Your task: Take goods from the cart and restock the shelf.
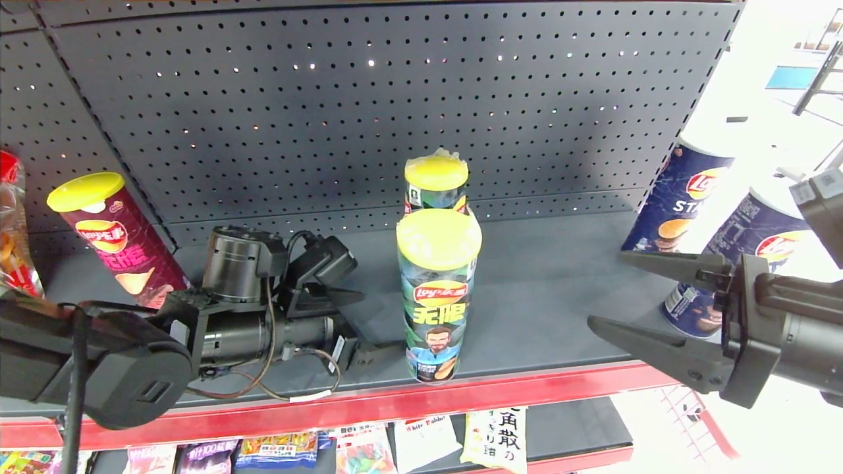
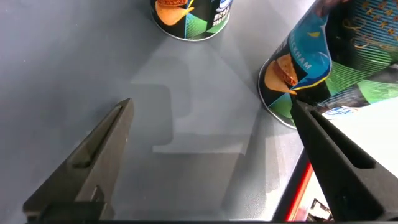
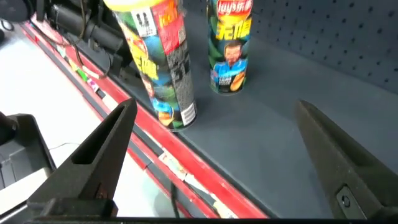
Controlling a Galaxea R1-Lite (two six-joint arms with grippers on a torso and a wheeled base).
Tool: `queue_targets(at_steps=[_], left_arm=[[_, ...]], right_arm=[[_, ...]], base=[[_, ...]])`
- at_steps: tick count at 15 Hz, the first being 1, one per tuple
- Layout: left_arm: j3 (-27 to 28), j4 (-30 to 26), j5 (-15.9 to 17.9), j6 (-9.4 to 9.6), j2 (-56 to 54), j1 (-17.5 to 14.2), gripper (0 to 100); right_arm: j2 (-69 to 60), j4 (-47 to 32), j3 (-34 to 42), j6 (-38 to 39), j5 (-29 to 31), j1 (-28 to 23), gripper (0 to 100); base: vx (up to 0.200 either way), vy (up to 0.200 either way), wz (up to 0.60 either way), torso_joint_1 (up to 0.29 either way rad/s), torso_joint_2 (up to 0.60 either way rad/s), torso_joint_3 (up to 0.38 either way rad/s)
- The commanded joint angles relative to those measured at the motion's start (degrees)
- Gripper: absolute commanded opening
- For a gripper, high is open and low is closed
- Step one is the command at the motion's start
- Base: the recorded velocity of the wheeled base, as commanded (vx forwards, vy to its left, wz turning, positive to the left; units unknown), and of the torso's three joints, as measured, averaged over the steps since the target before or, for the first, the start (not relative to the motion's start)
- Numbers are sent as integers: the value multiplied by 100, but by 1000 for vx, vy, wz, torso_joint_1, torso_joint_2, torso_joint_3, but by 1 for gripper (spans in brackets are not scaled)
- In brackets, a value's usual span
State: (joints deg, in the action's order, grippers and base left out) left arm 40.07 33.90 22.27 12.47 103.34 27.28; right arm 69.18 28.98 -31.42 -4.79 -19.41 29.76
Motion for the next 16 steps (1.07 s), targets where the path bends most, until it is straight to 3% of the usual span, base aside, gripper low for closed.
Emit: queue_targets(at_steps=[1,4,5,7,9,10,12,13,14,16], left_arm=[[-61,-6,-127,-17,-209,-56,100],[-430,-77,-575,-474,-1264,-338,100],[-535,-129,-707,-526,-1501,-373,100],[-1098,-543,-1955,-526,-2775,-382,100],[-1388,-1079,-2482,-526,-3707,-382,100],[-1405,-1606,-2535,-526,-4182,-390,100],[-1238,-2801,-2983,-315,-5166,-610,100],[-1238,-2898,-3018,-315,-5289,-610,100],[-1256,-3250,-3062,-315,-5746,-724,100],[-1238,-3302,-3080,-254,-5834,-1164,100]], right_arm=[[-71,-6,197,-13,-2,4,100],[-739,-41,689,-22,183,-31,100],[-889,-50,786,-48,368,-93,100],[-1583,-50,1296,-48,1202,-620,100],[-1829,-41,1489,48,1405,-1517,100],[-1935,-41,1568,92,1369,-2176,100],[-2357,-437,1559,4,1369,-3125,100],[-2436,-595,1533,-13,1361,-3204,100],[-2866,-1448,1313,-4,1361,-3257,100],[-3156,-2265,1243,-13,1405,-3275,100]], base=[[0,0,0,0,0,0],[0,0,0,0,0,0],[0,0,0,0,0,0],[0,0,0,0,0,0],[0,0,0,0,0,0],[0,0,0,0,0,0],[0,0,0,0,0,0],[0,0,0,0,0,0],[0,0,0,0,0,0],[0,0,0,0,0,0]])
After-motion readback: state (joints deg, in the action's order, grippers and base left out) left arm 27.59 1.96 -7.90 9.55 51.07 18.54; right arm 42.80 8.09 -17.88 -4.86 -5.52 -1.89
